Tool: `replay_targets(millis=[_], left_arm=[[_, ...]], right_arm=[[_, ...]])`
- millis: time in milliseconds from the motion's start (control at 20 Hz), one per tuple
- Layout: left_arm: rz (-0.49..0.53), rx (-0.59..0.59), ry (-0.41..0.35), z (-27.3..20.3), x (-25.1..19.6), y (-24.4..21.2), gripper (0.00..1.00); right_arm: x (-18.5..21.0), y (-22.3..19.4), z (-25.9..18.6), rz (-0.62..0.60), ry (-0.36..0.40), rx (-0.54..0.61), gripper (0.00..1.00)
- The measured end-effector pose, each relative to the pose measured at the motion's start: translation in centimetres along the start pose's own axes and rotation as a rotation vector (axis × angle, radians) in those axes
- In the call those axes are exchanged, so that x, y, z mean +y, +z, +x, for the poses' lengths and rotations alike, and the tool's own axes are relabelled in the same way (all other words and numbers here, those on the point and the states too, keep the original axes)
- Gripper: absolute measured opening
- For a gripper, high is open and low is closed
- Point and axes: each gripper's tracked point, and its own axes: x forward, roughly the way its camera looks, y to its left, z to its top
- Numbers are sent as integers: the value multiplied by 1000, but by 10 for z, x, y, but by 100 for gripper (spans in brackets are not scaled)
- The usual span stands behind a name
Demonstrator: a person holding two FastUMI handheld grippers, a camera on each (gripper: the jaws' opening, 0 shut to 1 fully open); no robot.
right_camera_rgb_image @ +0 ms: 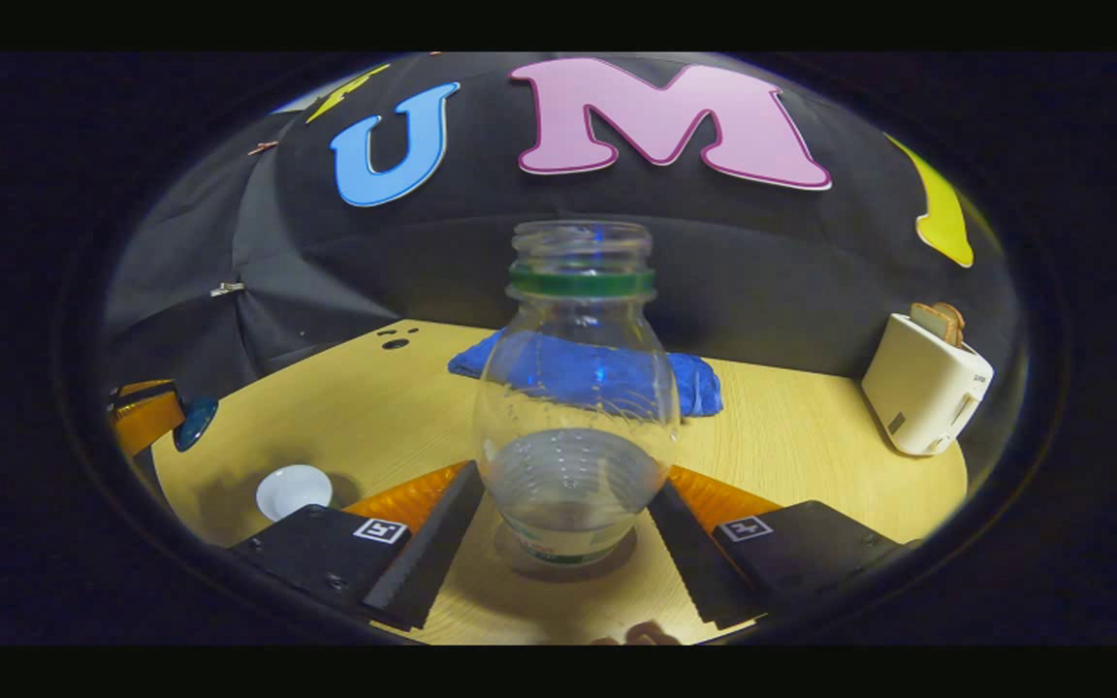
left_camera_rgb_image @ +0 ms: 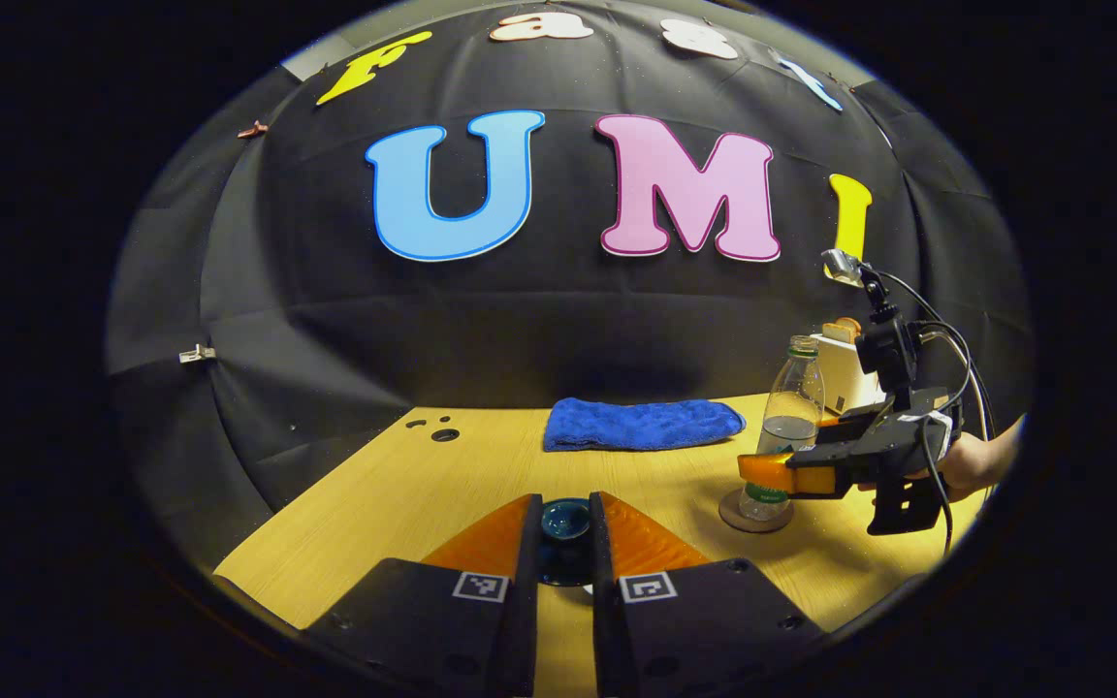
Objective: Open the teacup lid with one hand, grasp the water bottle and pour water into the teacup with the other hand; after pouring, place the water bottle on the coaster and then close the teacup lid.
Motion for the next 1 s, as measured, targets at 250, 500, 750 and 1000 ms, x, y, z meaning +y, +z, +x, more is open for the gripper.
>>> replay_targets(millis=[250, 500, 750, 1000], left_arm=[[-12, 13, -19, 8, -7, -2, 31], [-25, 54, -38, 22, -13, -17, 28], [-31, 86, -71, 35, -26, -33, 27], [-12, 116, -104, 45, -45, -54, 27]], right_arm=[[-10, -24, -28, 25, -39, 39, 97], [-25, -31, -76, 49, -103, 24, 100], [-48, -33, -115, 75, -147, 42, 96], [-69, -38, -133, 104, -196, 55, 100]])
